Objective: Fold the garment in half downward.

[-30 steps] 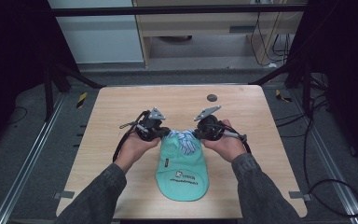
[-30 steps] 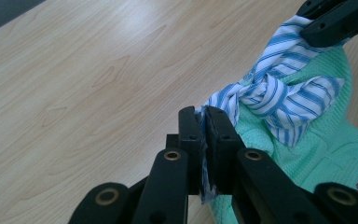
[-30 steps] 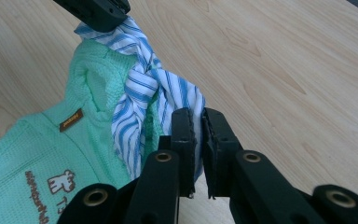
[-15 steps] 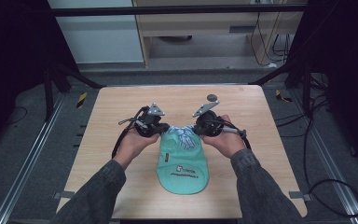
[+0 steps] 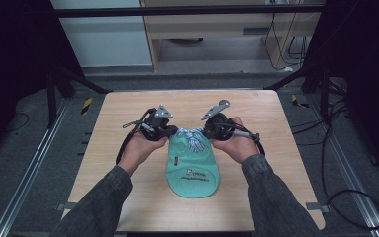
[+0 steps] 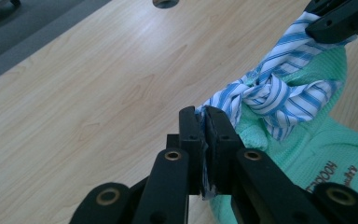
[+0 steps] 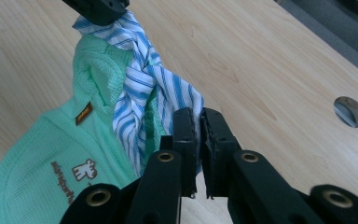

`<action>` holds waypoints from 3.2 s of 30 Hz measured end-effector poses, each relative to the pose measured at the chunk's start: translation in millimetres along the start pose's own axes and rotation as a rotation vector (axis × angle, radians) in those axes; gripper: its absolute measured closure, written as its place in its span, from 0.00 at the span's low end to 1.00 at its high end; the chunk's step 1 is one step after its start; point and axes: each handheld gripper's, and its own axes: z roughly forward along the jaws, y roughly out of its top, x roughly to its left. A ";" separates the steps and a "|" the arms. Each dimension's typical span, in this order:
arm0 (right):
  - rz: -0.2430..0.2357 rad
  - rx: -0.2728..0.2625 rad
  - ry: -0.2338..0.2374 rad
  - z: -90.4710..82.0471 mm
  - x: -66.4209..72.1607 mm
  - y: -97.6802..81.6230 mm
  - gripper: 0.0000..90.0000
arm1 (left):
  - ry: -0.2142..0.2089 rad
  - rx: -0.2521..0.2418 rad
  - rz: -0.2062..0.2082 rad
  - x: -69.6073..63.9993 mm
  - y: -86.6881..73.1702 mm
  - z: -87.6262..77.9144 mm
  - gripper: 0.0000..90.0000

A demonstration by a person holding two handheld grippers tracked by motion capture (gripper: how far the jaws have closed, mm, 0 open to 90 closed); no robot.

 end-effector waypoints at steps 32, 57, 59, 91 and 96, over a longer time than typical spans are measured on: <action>0.032 -0.047 -0.039 3.8 -15.7 8.3 0.94 | 0.045 -0.020 0.009 8.6 21.9 -1.2 0.96; 0.012 -0.039 -0.049 11.5 -8.2 -7.2 0.94 | 0.065 -0.014 0.077 -6.4 6.9 7.1 0.95; 0.012 -0.045 -0.044 12.0 -6.2 -9.6 0.94 | 0.057 -0.022 0.071 -9.4 2.8 5.1 0.95; -0.044 -0.026 0.028 14.3 40.0 -70.3 0.92 | -0.030 -0.040 0.102 -60.3 -55.3 0.8 0.95; -0.034 -0.019 0.043 15.9 42.5 -74.5 0.83 | -0.037 -0.038 0.108 -63.3 -61.2 0.7 0.95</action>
